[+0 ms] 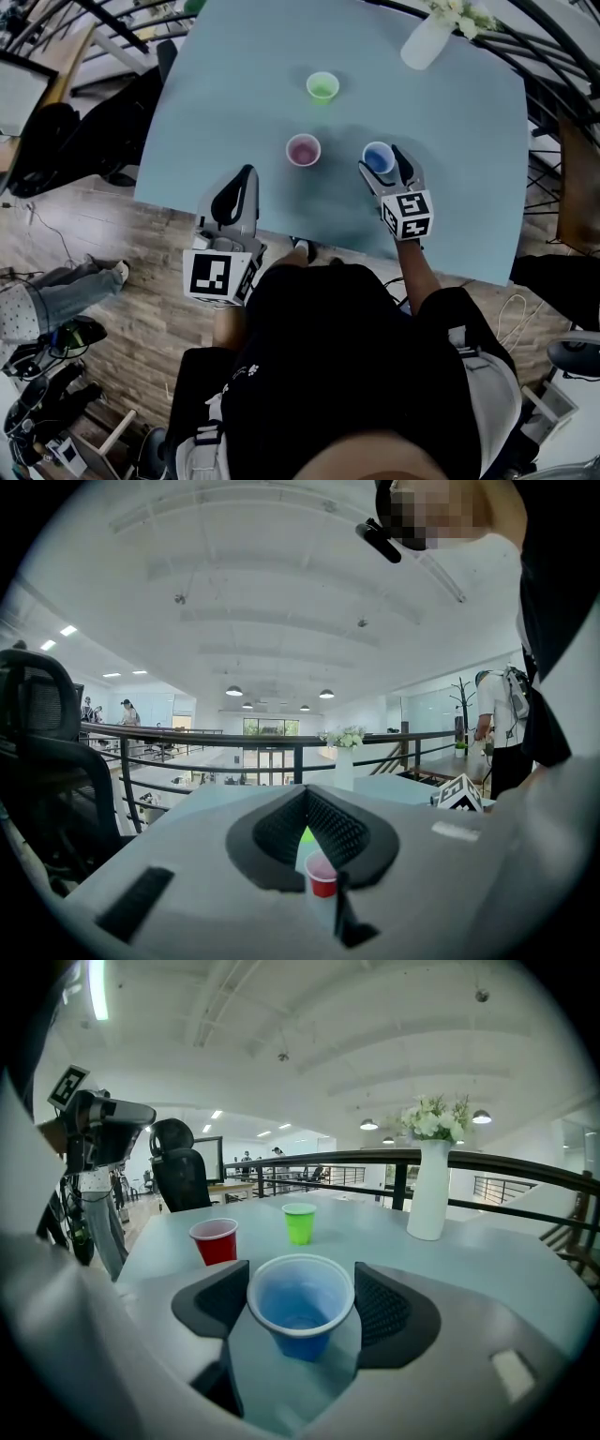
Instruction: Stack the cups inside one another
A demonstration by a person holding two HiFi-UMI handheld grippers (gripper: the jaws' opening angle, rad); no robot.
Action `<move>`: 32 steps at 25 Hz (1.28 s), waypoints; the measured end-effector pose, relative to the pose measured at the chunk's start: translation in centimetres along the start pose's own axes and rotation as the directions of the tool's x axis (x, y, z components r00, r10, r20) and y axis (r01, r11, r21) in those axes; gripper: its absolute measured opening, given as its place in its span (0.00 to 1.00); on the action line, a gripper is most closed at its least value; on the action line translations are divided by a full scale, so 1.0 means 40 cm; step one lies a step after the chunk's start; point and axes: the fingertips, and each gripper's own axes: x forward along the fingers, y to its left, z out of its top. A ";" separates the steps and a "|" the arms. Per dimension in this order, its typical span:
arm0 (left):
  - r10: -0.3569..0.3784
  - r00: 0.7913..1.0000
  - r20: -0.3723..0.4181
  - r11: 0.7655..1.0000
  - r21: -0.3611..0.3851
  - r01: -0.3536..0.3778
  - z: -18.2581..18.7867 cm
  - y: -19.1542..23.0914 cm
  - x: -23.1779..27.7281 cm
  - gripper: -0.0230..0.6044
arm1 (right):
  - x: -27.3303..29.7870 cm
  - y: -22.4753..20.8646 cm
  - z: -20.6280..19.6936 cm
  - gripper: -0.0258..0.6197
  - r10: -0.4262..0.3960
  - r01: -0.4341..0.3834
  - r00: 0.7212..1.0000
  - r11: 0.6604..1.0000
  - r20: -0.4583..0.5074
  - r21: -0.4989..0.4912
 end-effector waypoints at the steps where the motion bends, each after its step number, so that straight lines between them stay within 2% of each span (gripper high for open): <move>1: 0.000 1.000 0.002 1.000 -0.002 0.000 0.001 0.001 0.000 0.01 | -0.003 0.002 0.008 0.58 0.003 -0.003 1.000 1.000 0.007 0.001; 9: -0.006 1.000 0.024 1.000 -0.008 0.006 0.009 0.006 0.007 0.01 | -0.009 0.047 0.103 0.58 0.067 -0.069 0.994 0.997 0.083 0.018; 21: 0.024 0.998 0.055 0.999 -0.029 -0.022 0.024 0.049 -0.011 0.01 | 0.017 0.159 0.251 0.58 0.204 -0.199 0.967 0.979 0.153 -0.047; 32: 0.073 0.996 0.052 0.997 -0.035 -0.071 0.017 0.110 -0.041 0.01 | 0.082 0.272 0.291 0.58 0.317 -0.306 0.936 0.948 0.155 -0.091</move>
